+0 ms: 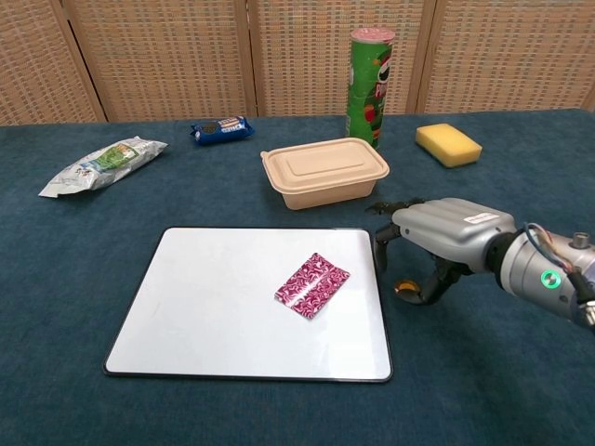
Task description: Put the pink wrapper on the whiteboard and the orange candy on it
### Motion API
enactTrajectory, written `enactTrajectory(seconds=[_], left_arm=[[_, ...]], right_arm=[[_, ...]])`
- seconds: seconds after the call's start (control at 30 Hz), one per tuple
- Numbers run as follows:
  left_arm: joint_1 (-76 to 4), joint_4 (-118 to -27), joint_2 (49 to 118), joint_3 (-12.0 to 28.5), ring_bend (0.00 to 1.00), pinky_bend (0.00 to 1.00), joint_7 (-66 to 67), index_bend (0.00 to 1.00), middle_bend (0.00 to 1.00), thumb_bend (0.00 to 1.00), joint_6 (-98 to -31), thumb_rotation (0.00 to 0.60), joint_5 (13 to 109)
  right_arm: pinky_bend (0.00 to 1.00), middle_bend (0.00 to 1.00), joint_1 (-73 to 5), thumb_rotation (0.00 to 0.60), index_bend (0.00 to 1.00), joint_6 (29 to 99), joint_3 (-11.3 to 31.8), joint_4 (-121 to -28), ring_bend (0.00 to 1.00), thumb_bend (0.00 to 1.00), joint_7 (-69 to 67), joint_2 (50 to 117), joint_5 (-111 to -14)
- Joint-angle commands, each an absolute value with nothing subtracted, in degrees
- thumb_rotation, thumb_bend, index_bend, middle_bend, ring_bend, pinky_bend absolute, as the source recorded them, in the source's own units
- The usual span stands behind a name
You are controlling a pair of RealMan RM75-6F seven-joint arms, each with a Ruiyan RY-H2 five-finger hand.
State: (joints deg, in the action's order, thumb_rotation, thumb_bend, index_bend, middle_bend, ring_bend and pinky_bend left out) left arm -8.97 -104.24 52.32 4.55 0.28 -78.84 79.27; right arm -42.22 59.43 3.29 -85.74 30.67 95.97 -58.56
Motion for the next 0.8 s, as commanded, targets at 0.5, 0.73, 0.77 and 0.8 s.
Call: enactTrajectory(seconds=[0.5, 0.73, 0.77, 0.8], left_arm=[[-8.97, -104.25, 52.32, 4.45, 0.0, 0.0, 0.35, 0.0, 0.0, 0.0, -78.81, 0.6, 79.33], [-9.04, -104.34, 52.4, 4.39, 0.0, 0.0, 0.69, 0.0, 0.0, 0.0, -78.73, 0.6, 79.38], [-9.03, -104.35, 52.41, 4.37, 0.0, 0.0, 0.74, 0.0, 0.0, 0.0, -78.75, 0.6, 79.42], [-9.01, -104.37, 52.41, 4.35, 0.0, 0.0, 0.76, 0.0, 0.0, 0.0, -78.79, 0.6, 79.44]], right_arm=[[0.02, 0.0, -39.62, 0.6, 0.41, 59.24, 2.74, -80.74, 0.0, 0.39, 26.75, 98.28, -63.6], [0.02, 0.0, -38.77, 0.6, 0.41, 59.3, 2.54, -80.32, 0.0, 0.39, 26.01, 97.86, -65.28], [0.02, 0.0, -38.63, 0.6, 0.41, 59.24, 2.58, -80.03, 0.0, 0.39, 25.88, 97.89, -65.45], [0.02, 0.0, -38.53, 0.6, 0.41, 59.16, 2.64, -79.81, 0.0, 0.39, 25.77, 97.92, -65.5]])
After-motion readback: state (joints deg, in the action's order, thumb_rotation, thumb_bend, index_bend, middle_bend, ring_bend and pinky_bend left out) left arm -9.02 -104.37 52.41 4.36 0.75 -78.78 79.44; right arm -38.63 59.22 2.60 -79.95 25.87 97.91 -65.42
